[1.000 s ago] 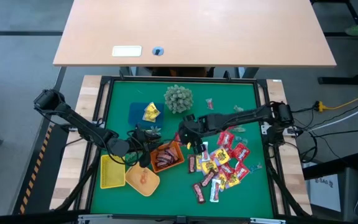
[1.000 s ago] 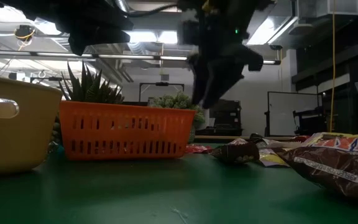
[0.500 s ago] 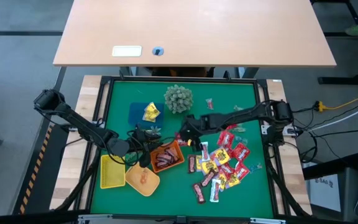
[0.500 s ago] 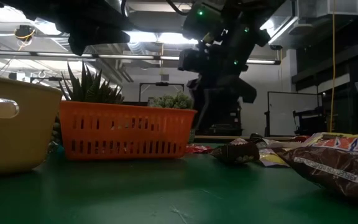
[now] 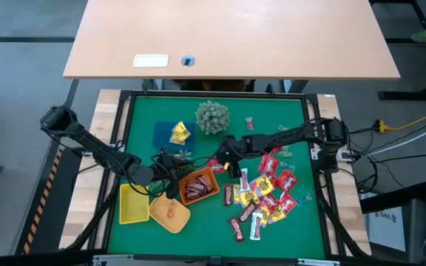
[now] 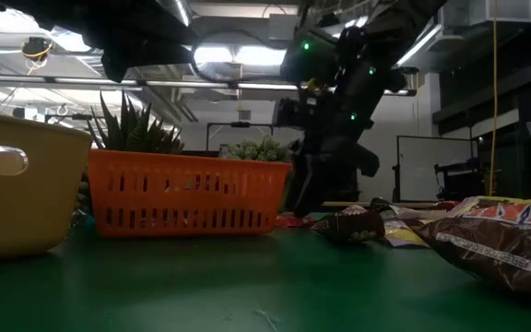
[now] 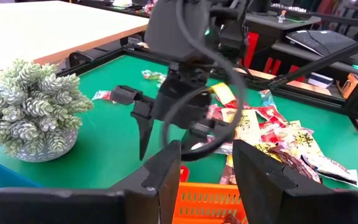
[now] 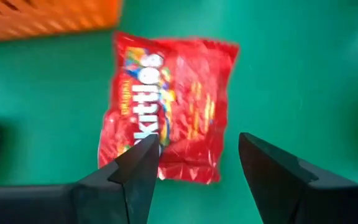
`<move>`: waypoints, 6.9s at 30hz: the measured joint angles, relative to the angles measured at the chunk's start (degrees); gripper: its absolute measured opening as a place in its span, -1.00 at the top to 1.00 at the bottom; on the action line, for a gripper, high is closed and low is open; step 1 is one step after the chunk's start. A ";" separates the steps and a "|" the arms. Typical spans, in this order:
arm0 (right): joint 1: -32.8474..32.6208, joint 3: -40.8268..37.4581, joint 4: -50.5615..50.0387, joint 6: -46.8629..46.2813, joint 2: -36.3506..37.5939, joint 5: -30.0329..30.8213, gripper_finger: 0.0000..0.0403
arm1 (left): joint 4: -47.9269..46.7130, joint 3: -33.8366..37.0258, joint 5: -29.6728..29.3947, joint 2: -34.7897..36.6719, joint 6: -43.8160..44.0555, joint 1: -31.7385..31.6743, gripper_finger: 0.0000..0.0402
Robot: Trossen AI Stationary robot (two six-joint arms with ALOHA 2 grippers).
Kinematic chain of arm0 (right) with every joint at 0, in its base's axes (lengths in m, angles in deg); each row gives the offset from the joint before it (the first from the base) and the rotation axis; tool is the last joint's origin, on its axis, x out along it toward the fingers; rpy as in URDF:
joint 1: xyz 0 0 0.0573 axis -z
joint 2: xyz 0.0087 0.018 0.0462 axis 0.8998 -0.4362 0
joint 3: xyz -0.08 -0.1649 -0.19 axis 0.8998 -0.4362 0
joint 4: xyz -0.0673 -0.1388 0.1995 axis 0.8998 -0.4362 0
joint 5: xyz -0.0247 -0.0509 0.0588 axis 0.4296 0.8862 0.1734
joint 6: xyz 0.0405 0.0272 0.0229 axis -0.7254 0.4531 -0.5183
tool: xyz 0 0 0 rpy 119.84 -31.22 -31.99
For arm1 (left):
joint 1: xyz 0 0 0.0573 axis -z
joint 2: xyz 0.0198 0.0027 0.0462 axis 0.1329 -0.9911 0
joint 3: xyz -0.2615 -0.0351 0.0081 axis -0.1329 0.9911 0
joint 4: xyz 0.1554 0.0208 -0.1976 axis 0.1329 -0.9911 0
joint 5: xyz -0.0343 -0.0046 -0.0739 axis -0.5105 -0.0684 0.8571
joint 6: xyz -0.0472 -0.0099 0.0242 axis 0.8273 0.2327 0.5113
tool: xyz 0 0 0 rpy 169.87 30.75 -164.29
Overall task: Sort candy
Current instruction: Put the red candy into the yellow bin, then put the white chocolate into the orange bin
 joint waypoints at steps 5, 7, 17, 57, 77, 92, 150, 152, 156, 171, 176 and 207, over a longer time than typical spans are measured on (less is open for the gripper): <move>1.14 -0.20 1.14 -2.21 -1.72 -3.69 -0.11 | 0.00 0.00 -0.01 0.00 0.00 0.00 0.35; 1.17 -0.12 1.59 -2.30 -2.50 -4.75 -0.11 | 0.00 0.00 -0.02 0.00 0.02 0.02 0.35; 1.04 -0.21 1.49 -2.09 -3.38 -5.43 0.29 | 0.00 0.00 0.00 0.00 0.02 0.00 0.35; 1.06 6.70 1.34 -1.35 9.21 1.48 0.99 | 2.10 0.02 0.22 0.00 8.12 -8.46 0.35; 1.00 6.74 11.31 -1.18 9.23 -4.93 0.99 | 1.54 0.02 0.25 0.00 9.57 -10.67 0.34; 1.01 6.74 14.66 -1.17 9.23 -4.95 0.99 | 1.53 0.02 0.31 0.00 9.55 -10.67 0.48; 1.01 6.80 -12.20 -6.49 9.30 -9.41 -0.01 | -56.28 0.02 74.67 19.82 56.08 2.01 0.98; 1.01 6.80 -12.21 -6.49 9.30 -9.41 -0.01 | -58.91 0.01 72.23 19.82 56.51 2.07 0.94; 1.01 6.79 -12.21 -6.46 9.30 -9.41 -0.01 | -62.20 0.00 67.63 19.82 57.58 2.04 0.87; 1.01 6.78 -15.37 -10.68 9.30 -9.47 -0.01 | -64.51 0.00 65.42 19.78 60.15 2.05 0.38; 1.01 6.74 -20.66 -13.33 9.30 -9.47 -0.01 | -64.35 0.01 62.30 19.78 60.15 2.03 0.34; -15.55 6.76 -34.33 -71.93 8.88 10.50 -0.01 | -64.32 0.01 48.23 19.78 58.58 2.03 0.35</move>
